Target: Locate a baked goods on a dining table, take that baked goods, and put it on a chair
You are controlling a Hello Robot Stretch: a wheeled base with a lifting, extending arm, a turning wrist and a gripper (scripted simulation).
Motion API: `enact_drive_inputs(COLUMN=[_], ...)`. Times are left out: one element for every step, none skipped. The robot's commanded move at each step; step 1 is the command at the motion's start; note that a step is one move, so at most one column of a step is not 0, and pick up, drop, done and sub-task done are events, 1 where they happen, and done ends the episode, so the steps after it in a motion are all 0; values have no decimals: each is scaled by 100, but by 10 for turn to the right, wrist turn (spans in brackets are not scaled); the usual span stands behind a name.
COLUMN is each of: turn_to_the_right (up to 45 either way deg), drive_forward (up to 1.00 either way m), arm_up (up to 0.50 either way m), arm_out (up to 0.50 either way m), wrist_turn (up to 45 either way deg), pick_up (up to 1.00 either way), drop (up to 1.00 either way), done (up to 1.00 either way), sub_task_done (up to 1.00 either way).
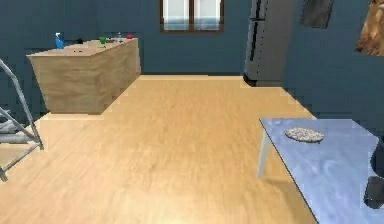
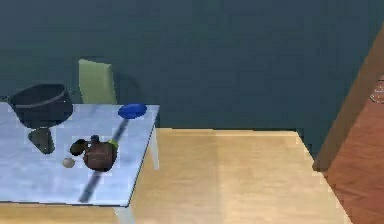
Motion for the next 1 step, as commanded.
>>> enact_drive_inputs(turn_to_the_right=[0], drive_forward=[85], arm_up=[0], arm_out=[0], wrist_turn=[0], pick_up=[0], drop=[0], done=[0], sub_task_done=[0])
